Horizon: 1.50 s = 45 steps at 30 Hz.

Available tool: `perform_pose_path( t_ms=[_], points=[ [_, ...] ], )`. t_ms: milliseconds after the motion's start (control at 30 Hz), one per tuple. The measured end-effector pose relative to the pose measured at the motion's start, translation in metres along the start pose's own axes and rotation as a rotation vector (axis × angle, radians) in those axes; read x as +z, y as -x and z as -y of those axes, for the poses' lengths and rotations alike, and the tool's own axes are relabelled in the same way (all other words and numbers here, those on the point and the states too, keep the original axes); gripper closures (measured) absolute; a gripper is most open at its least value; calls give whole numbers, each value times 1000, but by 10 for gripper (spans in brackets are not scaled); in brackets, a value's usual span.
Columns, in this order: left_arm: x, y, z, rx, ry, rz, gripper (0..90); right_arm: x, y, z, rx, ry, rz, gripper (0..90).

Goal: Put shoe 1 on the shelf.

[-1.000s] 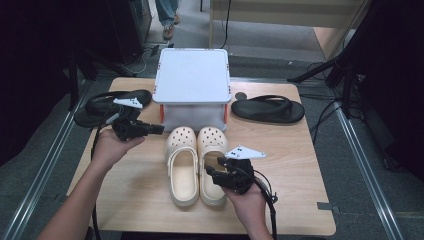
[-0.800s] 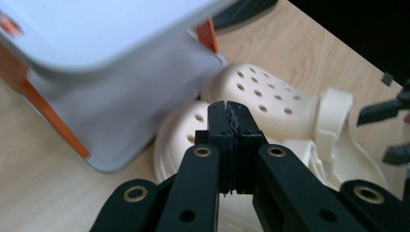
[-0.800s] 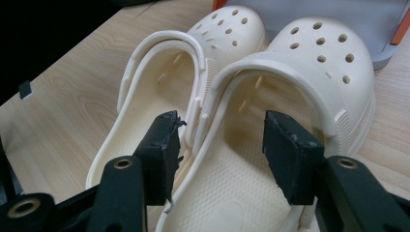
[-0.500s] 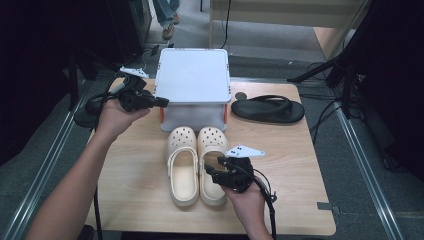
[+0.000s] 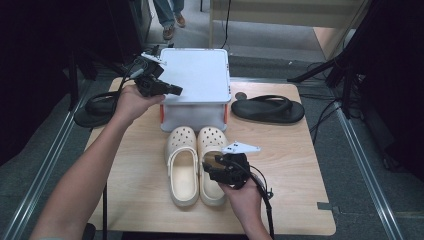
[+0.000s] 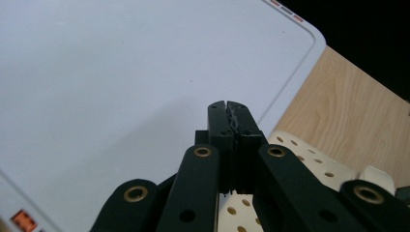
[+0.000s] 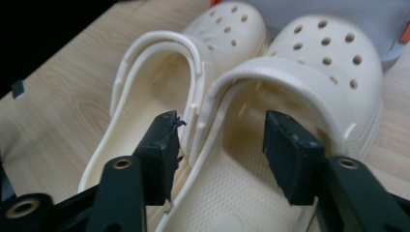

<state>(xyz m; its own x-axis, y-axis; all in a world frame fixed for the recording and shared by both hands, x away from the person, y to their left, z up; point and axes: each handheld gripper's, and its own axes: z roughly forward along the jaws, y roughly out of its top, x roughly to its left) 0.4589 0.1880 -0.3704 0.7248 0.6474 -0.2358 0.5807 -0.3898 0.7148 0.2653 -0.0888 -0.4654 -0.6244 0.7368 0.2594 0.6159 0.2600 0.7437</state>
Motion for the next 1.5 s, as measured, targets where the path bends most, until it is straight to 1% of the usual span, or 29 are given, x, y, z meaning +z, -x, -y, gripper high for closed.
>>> perform_pose_path(
  t_ms=[67,100,133,200,367,400,433,567,633,733,800,900,967,1100,1167,1233,1300,1333,1400,1500],
  points=[
    [5,0,0,7,-10,-4,899,3,-3,2,-3,-9,6,465],
    [6,-1,0,18,-18,-11,900,4,-5,3,-2,-8,8,464],
    [8,-2,1,4,-15,-9,900,5,-6,3,-4,-10,10,461],
    [8,-4,1,-5,-5,4,900,9,-8,4,-6,-8,20,454],
    [9,-6,2,-8,4,12,899,22,-11,5,20,-8,25,434],
    [9,-8,3,-28,7,15,897,24,-12,5,15,-8,32,425],
    [9,-9,3,-32,10,18,887,27,-13,5,14,-9,43,410],
    [10,-7,3,-8,11,5,897,37,-15,5,54,0,62,398],
    [10,-7,3,4,12,6,900,41,-16,4,60,1,69,398],
    [12,-6,2,7,17,6,900,47,-19,3,67,0,79,397],
    [13,-6,2,6,17,16,900,51,-20,2,69,-4,89,398],
    [13,-6,2,6,19,18,900,57,-21,0,72,-1,102,414],
    [13,-7,2,1,18,23,900,61,-21,-1,84,-1,122,435],
    [13,-6,2,3,18,20,900,68,-21,-3,105,0,140,453],
    [13,-6,3,1,17,24,900,71,-21,-3,117,3,162,495],
    [12,-7,3,4,13,28,900,72,-20,-5,132,2,163,526],
    [12,-7,4,2,16,30,900,71,-20,-5,135,0,165,548],
    [12,-6,4,3,19,27,900,71,-20,-6,142,-3,158,554],
    [12,-4,5,7,23,14,900,70,-20,-6,147,0,164,578],
    [12,-3,5,2,21,18,900,69,-20,-5,169,4,170,609]
  ],
)
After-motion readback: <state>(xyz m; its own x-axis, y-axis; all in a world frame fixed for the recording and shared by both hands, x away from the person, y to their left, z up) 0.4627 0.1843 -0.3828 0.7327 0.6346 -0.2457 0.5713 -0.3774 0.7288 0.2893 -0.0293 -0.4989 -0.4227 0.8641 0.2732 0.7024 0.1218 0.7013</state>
